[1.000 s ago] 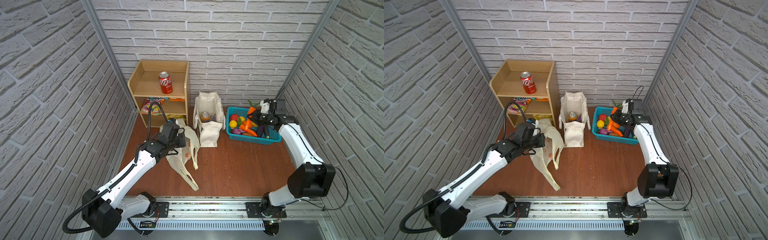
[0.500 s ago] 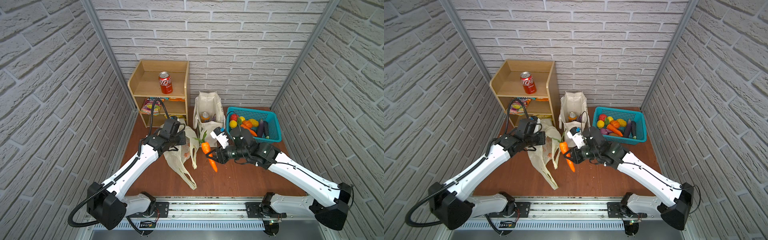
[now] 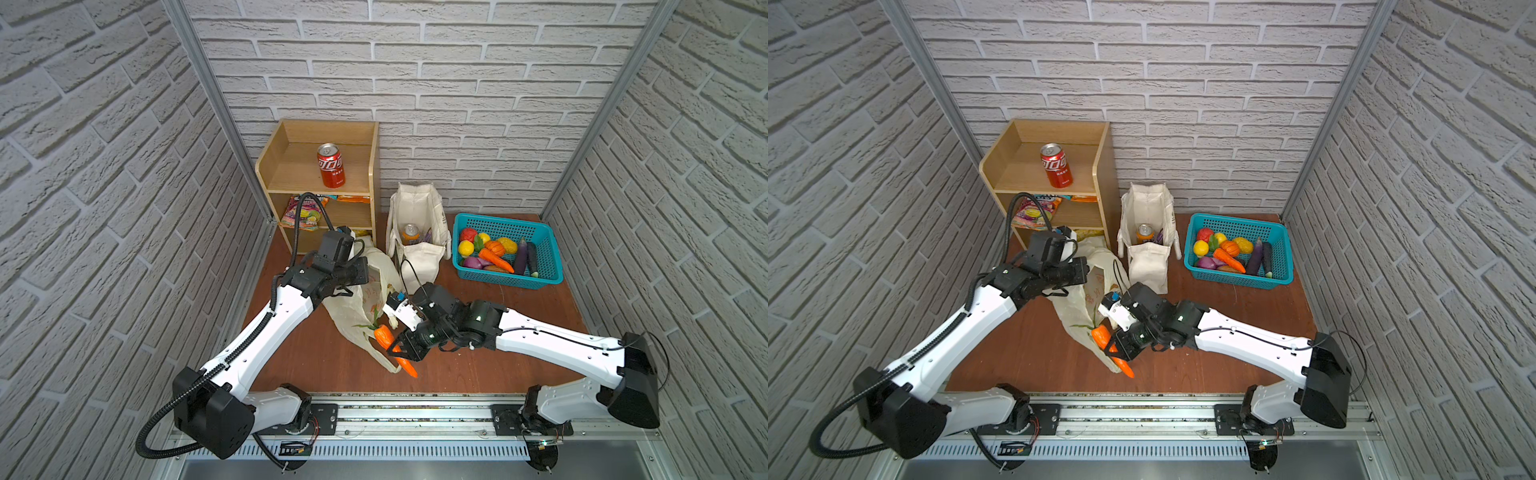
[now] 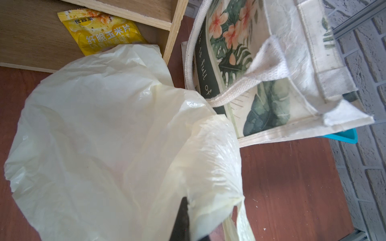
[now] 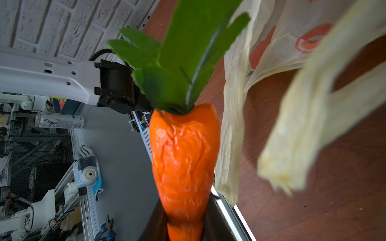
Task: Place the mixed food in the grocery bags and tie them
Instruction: 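Carry the carrot to the plastic bag opening with the right gripper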
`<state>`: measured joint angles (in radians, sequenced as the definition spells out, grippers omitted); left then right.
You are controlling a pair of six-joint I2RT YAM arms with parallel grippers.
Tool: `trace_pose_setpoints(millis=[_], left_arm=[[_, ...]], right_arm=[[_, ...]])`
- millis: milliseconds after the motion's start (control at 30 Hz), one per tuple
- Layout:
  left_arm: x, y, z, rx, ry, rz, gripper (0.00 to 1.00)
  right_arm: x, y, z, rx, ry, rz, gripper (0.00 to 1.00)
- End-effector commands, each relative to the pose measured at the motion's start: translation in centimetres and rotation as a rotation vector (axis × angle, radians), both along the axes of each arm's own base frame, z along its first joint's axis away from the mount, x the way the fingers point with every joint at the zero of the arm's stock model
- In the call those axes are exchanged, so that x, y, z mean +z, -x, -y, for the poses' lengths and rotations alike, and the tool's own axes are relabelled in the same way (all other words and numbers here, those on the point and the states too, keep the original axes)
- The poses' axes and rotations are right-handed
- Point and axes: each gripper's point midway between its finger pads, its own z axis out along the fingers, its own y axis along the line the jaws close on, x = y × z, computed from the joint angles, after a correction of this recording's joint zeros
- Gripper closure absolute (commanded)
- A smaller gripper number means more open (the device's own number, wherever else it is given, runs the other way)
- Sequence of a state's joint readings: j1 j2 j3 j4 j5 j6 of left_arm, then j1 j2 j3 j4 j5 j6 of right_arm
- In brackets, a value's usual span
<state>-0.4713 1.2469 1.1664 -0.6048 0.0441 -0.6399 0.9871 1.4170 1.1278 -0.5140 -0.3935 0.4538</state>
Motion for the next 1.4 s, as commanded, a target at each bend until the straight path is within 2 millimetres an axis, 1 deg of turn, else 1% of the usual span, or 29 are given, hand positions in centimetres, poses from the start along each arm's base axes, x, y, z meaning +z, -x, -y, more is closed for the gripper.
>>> trace_pose_setpoints(millis=[0, 167, 267, 333, 567, 700, 800, 1000, 1100, 1233, 1367], left_arm=[[1.7, 0.2, 0.4, -0.045, 0.023, 0.037, 0.97], [1.7, 1.2, 0.7, -0.102, 0.034, 0.032, 0.97], [1.5, 1.7, 1.1, -0.139, 0.045, 0.023, 0.99], [1.6, 2.0, 1.4, -0.158, 0.06, 0.024, 1.0], [2.3, 2.4, 3.0, -0.233, 0.126, 0.03, 1.0], [2.4, 3.0, 4.0, -0.302, 0.151, 0.017, 1.0], [2.2, 3.4, 4.4, -0.336, 0.155, -0.001, 1.0], [2.1, 3.9, 4.7, -0.383, 0.153, -0.012, 1.0], [2.0, 4.1, 4.8, -0.401, 0.153, -0.02, 1.0], [1.9, 4.4, 5.0, -0.427, 0.153, -0.03, 1.0], [1.9, 4.7, 5.3, -0.459, 0.159, -0.031, 1.0]], right_arm=[[0.8, -3.3, -0.2, -0.061, -0.072, 0.018, 0.86], [0.1, -7.5, 2.3, -0.187, -0.109, -0.029, 0.86], [-0.3, -9.0, 3.2, -0.219, -0.101, -0.042, 0.86], [-0.5, -9.4, 3.3, -0.222, -0.087, -0.051, 0.86], [-1.0, -9.9, 2.7, -0.216, -0.077, -0.069, 0.86], [-1.0, -10.2, 3.6, -0.209, -0.015, -0.018, 0.87], [-0.5, -11.1, 4.7, -0.209, 0.06, 0.06, 0.87], [1.8, -13.2, 6.4, -0.22, 0.113, 0.157, 0.87], [2.8, -13.8, 6.8, -0.215, 0.096, 0.169, 0.87], [3.7, -14.0, 7.1, -0.191, 0.076, 0.174, 0.87], [4.0, -14.2, 7.1, -0.162, 0.067, 0.166, 0.87]])
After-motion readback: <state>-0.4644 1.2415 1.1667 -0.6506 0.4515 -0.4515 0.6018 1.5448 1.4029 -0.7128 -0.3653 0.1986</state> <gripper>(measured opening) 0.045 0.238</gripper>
